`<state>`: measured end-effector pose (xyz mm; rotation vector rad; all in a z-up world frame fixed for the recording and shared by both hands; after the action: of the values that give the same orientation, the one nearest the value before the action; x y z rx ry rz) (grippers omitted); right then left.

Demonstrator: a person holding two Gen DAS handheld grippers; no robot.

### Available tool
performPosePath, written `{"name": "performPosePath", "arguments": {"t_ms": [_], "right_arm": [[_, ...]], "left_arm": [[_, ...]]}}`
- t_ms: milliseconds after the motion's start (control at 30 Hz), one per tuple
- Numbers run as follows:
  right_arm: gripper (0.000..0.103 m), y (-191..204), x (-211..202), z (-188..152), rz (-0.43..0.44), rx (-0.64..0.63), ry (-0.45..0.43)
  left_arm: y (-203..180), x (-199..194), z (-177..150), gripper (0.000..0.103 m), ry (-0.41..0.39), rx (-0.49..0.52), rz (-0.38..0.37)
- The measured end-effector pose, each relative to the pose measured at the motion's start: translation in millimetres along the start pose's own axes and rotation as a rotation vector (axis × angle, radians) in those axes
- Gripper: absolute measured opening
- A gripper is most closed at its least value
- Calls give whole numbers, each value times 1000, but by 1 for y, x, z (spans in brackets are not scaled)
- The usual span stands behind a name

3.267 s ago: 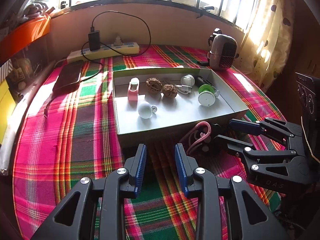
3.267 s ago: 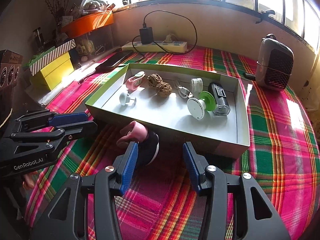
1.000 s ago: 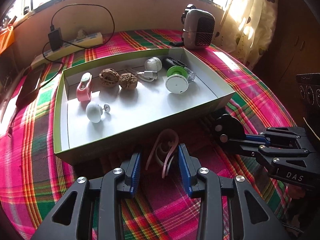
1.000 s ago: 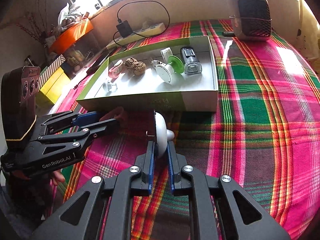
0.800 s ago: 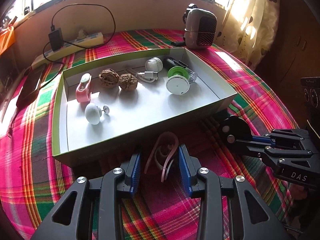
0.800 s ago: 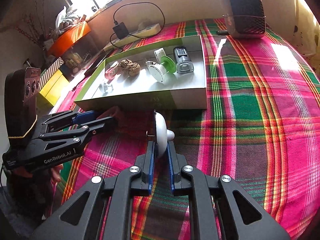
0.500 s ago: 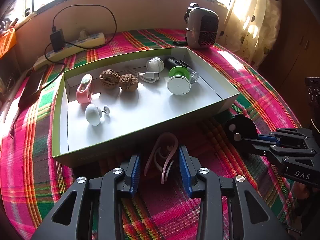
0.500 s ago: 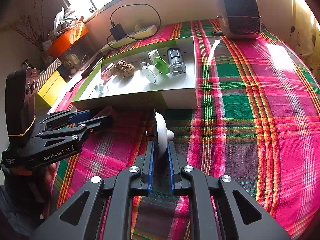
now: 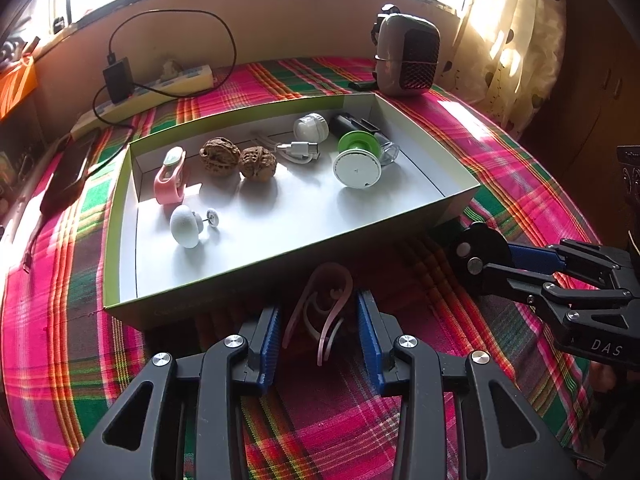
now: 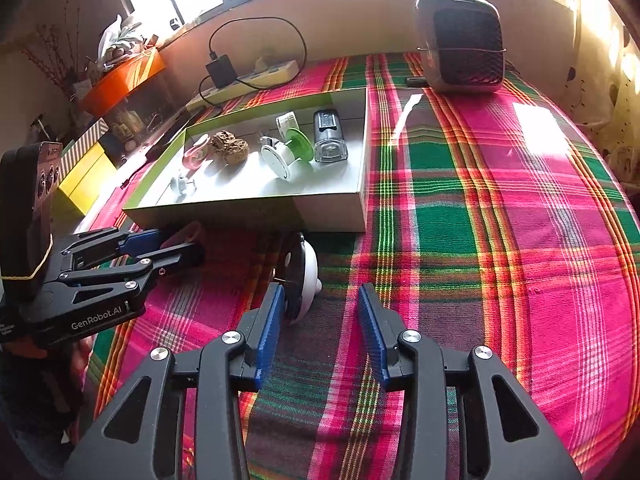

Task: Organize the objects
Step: 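Carry the disc with the right tool over the box while the left carries the pink hook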

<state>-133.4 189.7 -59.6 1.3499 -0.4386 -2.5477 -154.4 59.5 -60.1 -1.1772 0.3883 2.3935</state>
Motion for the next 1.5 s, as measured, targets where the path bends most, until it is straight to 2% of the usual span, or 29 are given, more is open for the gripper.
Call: {"name": "performPosePath", "arguments": {"t_ms": [433, 600, 833, 1033, 1167, 1200, 1267, 1500], "right_arm": [[40, 21, 8, -6, -51, -137, -6], [40, 22, 14, 0, -65, -131, -17], [40, 26, 21, 5, -135, -186, -34], [40, 24, 21, 7, -139, -173, -40], [40, 23, 20, 7, -137, -169, -40], [39, 23, 20, 7, -137, -169, -40], [30, 22, 20, 7, -141, -165, -44], [29, 20, 19, 9, -141, -153, -46]], "left_arm": [[-2, 0, -1, 33, -1, -1, -2], [-3, -1, -1, 33, -3, -3, -2], [-3, -1, -1, 33, -4, -4, -2], [-3, -1, -1, 33, -3, 2, 3], [-1, -2, 0, 28, -2, -1, 19], [-1, -2, 0, 28, -2, -3, 21], [1, -2, 1, 25, -3, -9, 20], [3, -1, 0, 22, -6, -14, 26]]}}
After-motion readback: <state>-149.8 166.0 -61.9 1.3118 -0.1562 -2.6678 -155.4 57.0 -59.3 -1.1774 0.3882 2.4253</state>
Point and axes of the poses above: each gripper's, at about its wrist camera, not at the fingertips, and x roughly the way its jaws point, y to its left, z to its top, the point moved 8 cm from there along x, roughly the way its jaws point, and after that the axes turned 13 degrees about x, right-handed, at the moved point
